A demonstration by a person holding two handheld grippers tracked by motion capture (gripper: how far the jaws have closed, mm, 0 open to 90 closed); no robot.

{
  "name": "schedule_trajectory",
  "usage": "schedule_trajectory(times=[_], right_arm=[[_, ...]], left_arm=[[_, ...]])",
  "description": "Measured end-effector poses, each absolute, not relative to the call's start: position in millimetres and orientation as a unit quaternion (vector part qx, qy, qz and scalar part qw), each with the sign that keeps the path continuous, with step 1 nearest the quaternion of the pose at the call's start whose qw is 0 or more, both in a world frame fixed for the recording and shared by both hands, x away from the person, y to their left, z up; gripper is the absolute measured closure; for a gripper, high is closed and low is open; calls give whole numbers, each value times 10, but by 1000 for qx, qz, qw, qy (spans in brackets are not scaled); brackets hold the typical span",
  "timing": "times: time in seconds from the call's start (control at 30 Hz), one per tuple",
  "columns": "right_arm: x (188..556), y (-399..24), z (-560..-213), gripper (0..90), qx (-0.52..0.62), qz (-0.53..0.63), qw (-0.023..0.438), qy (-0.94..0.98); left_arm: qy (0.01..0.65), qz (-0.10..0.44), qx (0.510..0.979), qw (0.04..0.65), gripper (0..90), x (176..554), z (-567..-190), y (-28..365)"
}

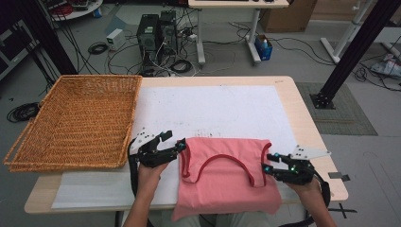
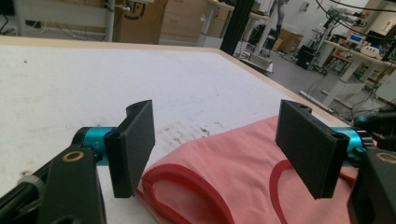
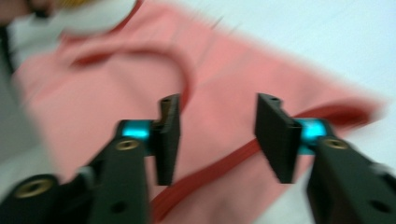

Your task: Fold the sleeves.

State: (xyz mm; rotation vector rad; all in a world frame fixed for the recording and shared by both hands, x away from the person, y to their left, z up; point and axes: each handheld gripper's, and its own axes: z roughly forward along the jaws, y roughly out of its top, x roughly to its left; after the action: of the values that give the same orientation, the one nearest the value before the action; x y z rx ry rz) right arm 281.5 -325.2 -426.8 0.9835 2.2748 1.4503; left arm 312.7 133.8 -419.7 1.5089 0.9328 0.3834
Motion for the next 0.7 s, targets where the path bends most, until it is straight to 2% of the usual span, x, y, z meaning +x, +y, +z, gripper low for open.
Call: schedule_trajectory(times=[0.07, 0.13, 0.23, 0.7], right_arm=[[2867, -3274, -4226, 358, 363, 506, 173, 763], [2921, -3289, -4210, 338, 380, 507, 189, 750], [2984, -3305, -4209, 233, 414, 512, 212, 722], [3056, -3365, -4223, 214, 440, 513, 221, 704]], left_arm=[[404, 170, 656, 614, 251, 3157, -4174, 1330], [405, 174, 660, 608, 251, 3179, -4159, 1318], [406, 170, 662, 607, 251, 3198, -4155, 1309], [406, 179, 666, 599, 252, 3245, -4169, 1332]])
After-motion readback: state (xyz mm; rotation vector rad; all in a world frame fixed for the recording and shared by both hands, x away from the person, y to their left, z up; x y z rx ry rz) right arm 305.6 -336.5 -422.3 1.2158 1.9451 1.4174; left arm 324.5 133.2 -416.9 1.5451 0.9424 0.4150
